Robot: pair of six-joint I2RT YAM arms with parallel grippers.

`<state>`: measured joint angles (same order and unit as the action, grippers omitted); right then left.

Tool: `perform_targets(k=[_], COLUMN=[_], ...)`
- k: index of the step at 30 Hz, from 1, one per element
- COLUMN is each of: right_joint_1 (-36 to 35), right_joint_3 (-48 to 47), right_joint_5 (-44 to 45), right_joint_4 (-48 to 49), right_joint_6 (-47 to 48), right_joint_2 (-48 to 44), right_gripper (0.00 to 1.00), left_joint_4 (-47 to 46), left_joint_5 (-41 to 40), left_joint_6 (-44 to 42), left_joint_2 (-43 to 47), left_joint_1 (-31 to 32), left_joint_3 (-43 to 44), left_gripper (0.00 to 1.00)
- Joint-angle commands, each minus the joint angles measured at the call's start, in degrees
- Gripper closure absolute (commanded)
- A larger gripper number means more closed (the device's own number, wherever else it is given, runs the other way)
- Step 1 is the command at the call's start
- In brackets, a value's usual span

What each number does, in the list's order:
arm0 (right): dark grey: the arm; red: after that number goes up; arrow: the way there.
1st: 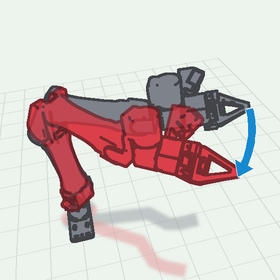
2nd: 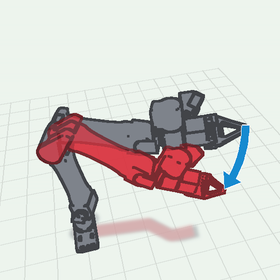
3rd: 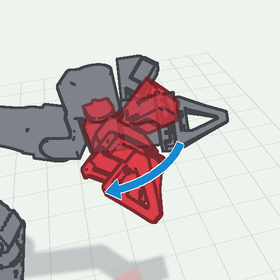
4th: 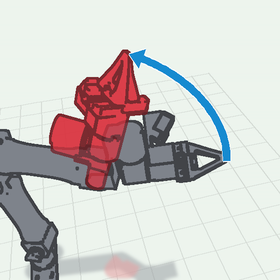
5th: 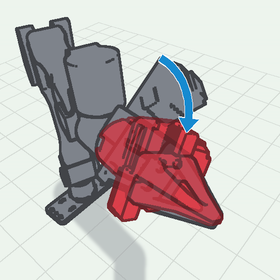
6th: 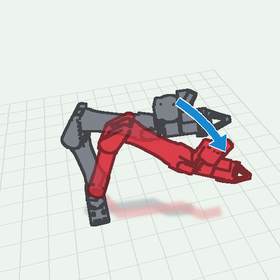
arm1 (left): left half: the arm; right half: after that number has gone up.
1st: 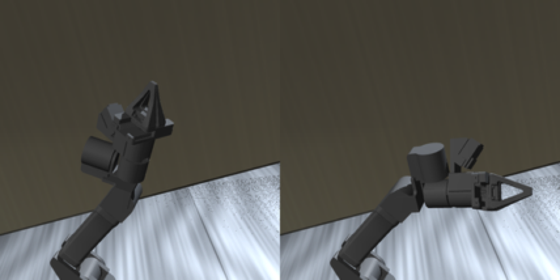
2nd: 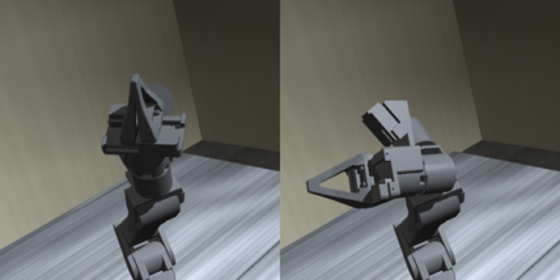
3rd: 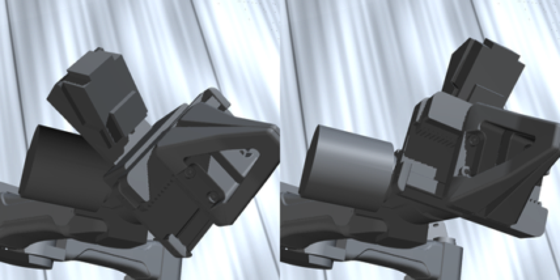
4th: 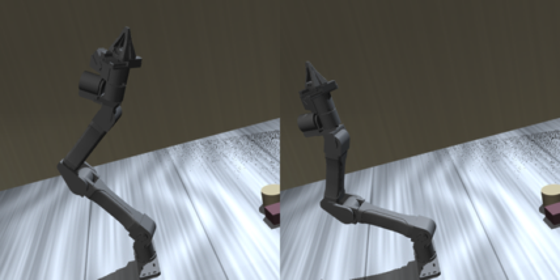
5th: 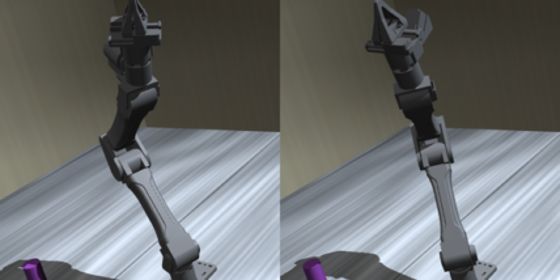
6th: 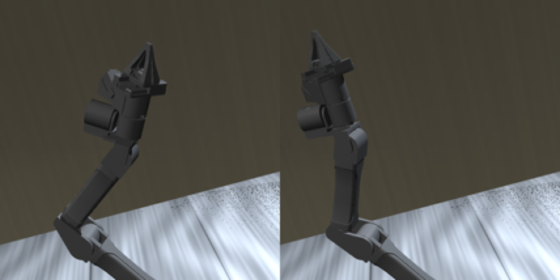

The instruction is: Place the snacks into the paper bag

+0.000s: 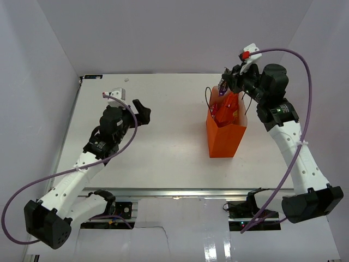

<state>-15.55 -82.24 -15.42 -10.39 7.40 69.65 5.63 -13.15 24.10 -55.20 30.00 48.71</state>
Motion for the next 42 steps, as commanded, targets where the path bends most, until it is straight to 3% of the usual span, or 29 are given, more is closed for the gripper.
perform_targets(k=[1,3,6,7,9,13,16,18,24,30,34,37,38,42], right_joint_1=[-0.2,-0.3,-0.9,-1.1,-1.1,-1.0,-0.4,0.3,2.8,4.6,5.5,6.1,6.1,6.3], right_joint_3=[4.0,5.7,7.2,7.0,6.0,3.0,1.0,0.8,4.6,8.1,8.6,8.3,8.1,6.7], right_joint_5=[4.4,4.1,3.2,2.6,2.1,1.5,-4.0,-9.7,-12.4,-14.3,-14.5,-15.2,-16.1,-24.0], right_joint_4=[3.4,4.2,5.1,5.4,5.3,3.9,2.2,-0.2,-0.5,-0.4,-0.5,-0.5,-0.5,-2.3], right_joint_6=[2.4,2.5,2.4,2.4,3.1,5.8,8.7,10.9,8.6,7.2,6.8,6.6,6.7,10.9], right_joint_2=[1.0,1.5,2.4,2.5,2.3,0.3,-2.1,-3.9,-8.0,-10.2,-10.8,-11.0,-11.2,-11.3], right_gripper=[0.92,0.90,0.77,0.56,0.37,0.17,0.10,0.08,0.07,0.07,0.07,0.07,0.07,0.07], left_joint_4=[11.8,12.6,12.8,13.5,17.0,24.2,26.5,27.6,33.6,33.0,32.9,31.6,31.0,19.4], left_joint_5=[6.1,15.1,18.7,19.0,17.1,14.0,11.5,9.2,2.4,2.5,4.3,4.7,4.9,8.0], left_joint_6=[8.2,13.0,18.7,23.4,31.9,42.3,45.4,48.1,53.1,58.2,58.3,56.9,56.2,49.2], left_joint_2=[-2.2,-4.8,-7.5,-8.2,-10.9,-17.7,-23.3,-25.7,-38.5,-48.2,-52.5,-53.3,-53.1,-47.6], left_joint_1=[-10.6,-15.6,-22.2,-24.9,-28.7,-33.9,-36.0,-36.8,-40.2,-42.0,-42.6,-42.6,-42.6,-42.7], left_joint_3=[3.2,2.6,0.6,0.3,0.5,3.0,4.7,6.7,16.5,22.8,25.2,25.5,25.0,20.3], left_gripper=[0.02,0.03,0.04,0.04,0.04,0.04,0.04,0.04,0.05,0.10,0.27,0.44,0.55,0.67])
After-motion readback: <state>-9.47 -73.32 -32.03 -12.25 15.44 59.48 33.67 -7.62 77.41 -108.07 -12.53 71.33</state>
